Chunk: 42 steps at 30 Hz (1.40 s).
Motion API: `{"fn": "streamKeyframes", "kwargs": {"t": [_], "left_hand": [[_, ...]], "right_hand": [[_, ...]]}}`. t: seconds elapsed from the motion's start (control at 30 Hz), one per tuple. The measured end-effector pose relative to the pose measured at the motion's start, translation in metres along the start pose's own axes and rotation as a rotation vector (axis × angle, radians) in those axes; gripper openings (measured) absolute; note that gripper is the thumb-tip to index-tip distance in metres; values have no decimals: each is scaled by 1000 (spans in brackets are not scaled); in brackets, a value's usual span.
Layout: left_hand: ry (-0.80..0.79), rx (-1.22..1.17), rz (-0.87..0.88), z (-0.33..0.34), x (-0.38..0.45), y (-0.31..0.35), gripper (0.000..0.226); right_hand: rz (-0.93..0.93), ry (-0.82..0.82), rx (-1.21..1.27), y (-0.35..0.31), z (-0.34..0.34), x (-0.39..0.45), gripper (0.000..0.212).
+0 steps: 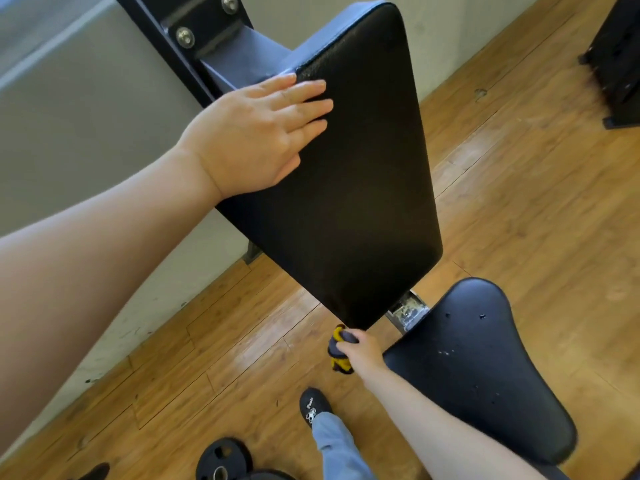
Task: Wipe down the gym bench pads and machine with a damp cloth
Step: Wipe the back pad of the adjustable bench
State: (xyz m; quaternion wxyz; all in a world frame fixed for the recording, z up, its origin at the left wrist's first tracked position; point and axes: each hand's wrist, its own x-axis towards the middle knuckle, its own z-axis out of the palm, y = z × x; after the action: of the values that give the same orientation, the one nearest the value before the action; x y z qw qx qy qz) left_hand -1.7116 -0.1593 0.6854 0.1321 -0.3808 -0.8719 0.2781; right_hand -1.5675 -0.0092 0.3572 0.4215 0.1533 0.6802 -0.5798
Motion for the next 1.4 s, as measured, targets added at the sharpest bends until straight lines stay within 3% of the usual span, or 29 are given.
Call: {"fn": "streamKeyframes", "kwargs": {"t": [0.07, 0.13, 0.23, 0.33, 0.43, 0.57, 0.73, 0.8, 0.93, 1.17, 1.27, 1.4], "left_hand": [[7, -7, -2, 0, 0, -1, 41], [7, -10, 2, -1, 0, 0, 45], [3, -11, 0, -1, 0, 0, 47], [10, 2, 0, -1, 0, 0, 46], [6, -5, 1, 0, -1, 0, 46], [11, 4, 0, 0, 0, 0, 46], [23, -5, 2, 3, -2, -1, 45], [38, 4, -3, 4, -2, -2, 44], [41, -12, 4, 3, -1, -2, 42], [31, -19, -5, 1, 0, 0, 45], [30, -21, -10, -1, 0, 0, 45], [35, -28, -16, -1, 0, 0, 46]], "right_hand": [[4, -11, -109, -9, -7, 8, 32], [58, 89, -164, -21, -27, 16, 27], [141, 295, 22, -31, -74, 26, 9], [109, 525, 149, -33, -125, 48, 20], [-25, 602, 210, -43, -151, 63, 21], [-230, 580, 175, -69, -161, 74, 28], [-218, 545, 34, -54, -148, 84, 17], [-180, 539, 58, -45, -138, 84, 8], [-44, 524, 304, -30, -93, 67, 9], [250, 402, 492, 8, -23, 40, 35], [299, 406, 524, 0, -32, 42, 29], [198, 407, 639, -38, -81, 61, 27]]}}
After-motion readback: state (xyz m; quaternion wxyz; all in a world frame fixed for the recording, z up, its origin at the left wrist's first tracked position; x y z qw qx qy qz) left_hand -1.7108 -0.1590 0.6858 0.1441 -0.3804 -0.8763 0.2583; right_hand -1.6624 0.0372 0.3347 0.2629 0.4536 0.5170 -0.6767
